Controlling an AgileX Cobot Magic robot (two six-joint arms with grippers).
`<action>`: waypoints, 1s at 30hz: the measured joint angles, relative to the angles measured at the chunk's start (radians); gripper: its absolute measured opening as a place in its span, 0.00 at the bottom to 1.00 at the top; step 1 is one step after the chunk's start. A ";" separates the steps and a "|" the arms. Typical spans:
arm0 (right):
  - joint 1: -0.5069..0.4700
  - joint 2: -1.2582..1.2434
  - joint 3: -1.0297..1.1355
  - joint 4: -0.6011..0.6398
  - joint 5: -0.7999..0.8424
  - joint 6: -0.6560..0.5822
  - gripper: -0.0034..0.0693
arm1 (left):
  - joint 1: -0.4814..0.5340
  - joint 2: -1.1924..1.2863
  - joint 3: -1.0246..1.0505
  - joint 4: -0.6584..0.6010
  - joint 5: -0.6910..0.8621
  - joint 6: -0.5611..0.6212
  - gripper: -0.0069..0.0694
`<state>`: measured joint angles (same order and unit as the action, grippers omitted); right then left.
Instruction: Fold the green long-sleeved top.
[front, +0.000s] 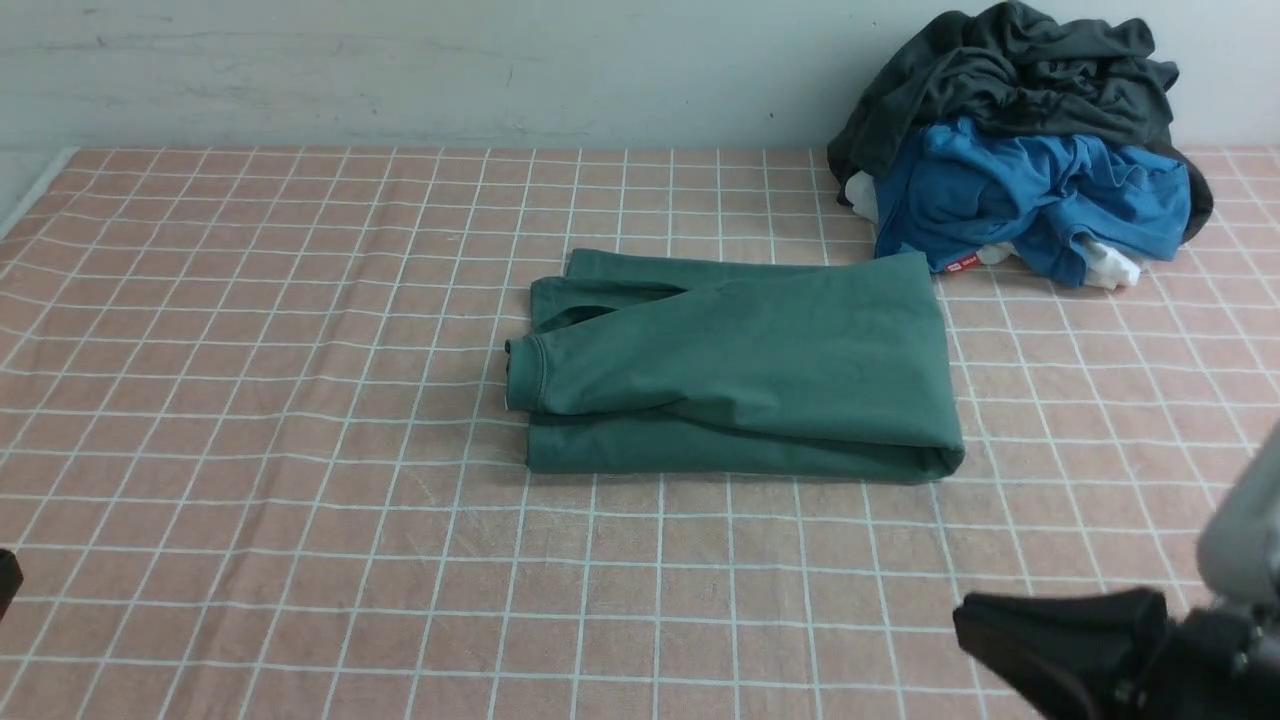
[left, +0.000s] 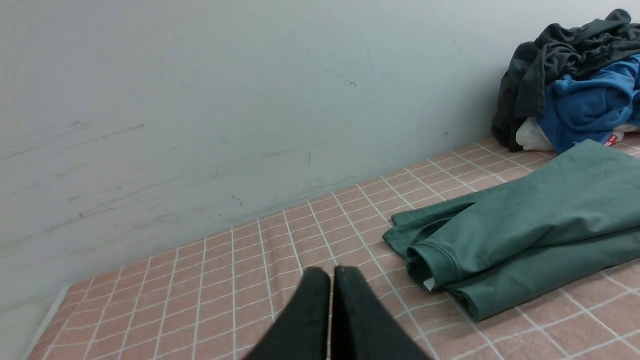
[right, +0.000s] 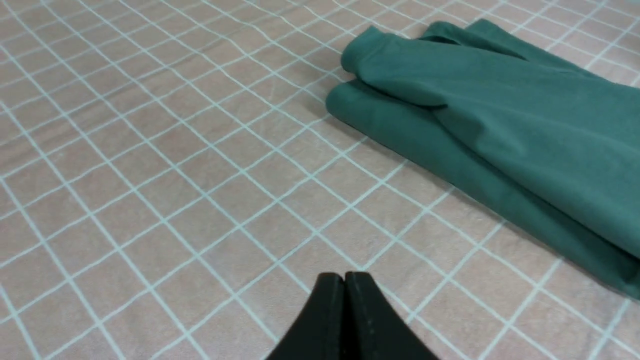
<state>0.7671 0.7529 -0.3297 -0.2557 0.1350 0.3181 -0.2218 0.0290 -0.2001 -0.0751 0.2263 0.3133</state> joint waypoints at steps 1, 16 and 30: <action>0.000 -0.016 0.047 0.000 -0.059 0.000 0.03 | 0.000 0.000 0.000 0.000 0.004 0.000 0.09; -0.059 -0.172 0.352 0.102 -0.183 0.001 0.03 | -0.001 -0.001 0.000 0.000 0.009 0.000 0.09; -0.652 -0.759 0.355 0.206 0.212 -0.110 0.03 | -0.001 -0.002 0.000 0.000 0.009 0.000 0.09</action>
<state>0.1148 -0.0064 0.0249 -0.0495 0.3468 0.2083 -0.2226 0.0271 -0.2001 -0.0751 0.2351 0.3133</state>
